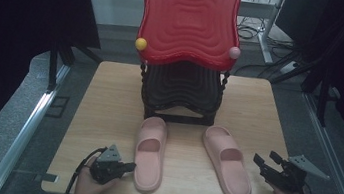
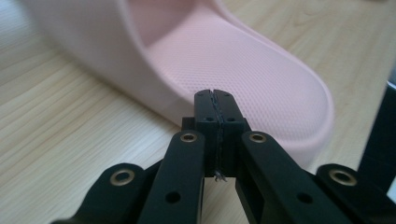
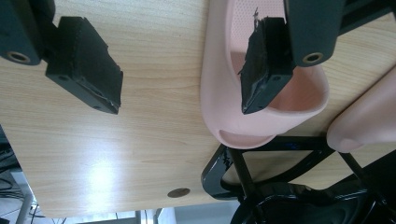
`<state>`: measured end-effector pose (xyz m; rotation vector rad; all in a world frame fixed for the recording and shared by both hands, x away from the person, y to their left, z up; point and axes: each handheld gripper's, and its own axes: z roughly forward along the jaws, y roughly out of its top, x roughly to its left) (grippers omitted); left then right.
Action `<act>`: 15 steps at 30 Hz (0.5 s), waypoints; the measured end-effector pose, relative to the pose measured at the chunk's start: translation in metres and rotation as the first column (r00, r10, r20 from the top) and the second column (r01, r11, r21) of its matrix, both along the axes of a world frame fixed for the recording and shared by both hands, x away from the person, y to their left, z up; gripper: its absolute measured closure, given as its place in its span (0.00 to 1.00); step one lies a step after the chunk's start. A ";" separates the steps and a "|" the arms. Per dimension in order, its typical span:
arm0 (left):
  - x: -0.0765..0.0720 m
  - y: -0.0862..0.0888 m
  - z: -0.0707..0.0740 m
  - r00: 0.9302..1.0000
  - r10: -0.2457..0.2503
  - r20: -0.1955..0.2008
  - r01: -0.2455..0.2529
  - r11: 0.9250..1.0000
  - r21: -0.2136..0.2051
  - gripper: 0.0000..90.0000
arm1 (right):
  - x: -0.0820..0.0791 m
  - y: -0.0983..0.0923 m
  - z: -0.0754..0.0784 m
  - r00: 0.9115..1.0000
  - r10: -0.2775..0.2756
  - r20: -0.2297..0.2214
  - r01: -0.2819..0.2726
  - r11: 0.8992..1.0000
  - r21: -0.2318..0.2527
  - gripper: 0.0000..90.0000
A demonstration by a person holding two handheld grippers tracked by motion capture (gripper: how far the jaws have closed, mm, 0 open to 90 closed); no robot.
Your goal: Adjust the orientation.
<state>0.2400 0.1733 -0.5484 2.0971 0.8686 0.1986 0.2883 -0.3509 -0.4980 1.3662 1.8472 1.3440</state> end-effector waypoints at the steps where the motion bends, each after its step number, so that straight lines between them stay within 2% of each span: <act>1: 0.002 -0.008 0.001 1.000 -0.025 0.003 0.025 1.000 0.012 1.00 | 0.000 0.000 0.000 1.000 -0.001 0.000 0.001 1.000 0.001 0.33; 7: 0.010 -0.027 0.002 0.997 -0.072 -0.002 0.072 0.997 0.008 1.00 | 0.000 0.001 0.001 1.000 -0.003 0.002 0.003 1.000 0.003 0.33; 8: 0.013 -0.037 0.003 0.996 -0.089 0.003 0.088 0.996 0.013 1.00 | 0.000 0.001 0.002 1.000 -0.004 0.002 0.004 1.000 0.006 0.33; 11: 0.015 -0.046 0.004 0.994 -0.104 0.014 0.104 0.994 0.027 0.99 | 0.000 0.003 0.002 1.000 -0.001 0.002 0.000 1.000 0.006 0.33; 14: 0.014 -0.045 0.004 0.995 -0.099 0.021 0.098 0.995 0.031 0.97 | -0.001 0.003 0.003 1.000 0.002 0.003 -0.002 1.000 0.005 0.33; 15: 0.013 -0.040 0.003 0.997 -0.070 0.042 0.069 0.997 0.026 0.94 | -0.002 0.003 0.004 1.000 0.003 0.009 -0.003 1.000 -0.002 0.33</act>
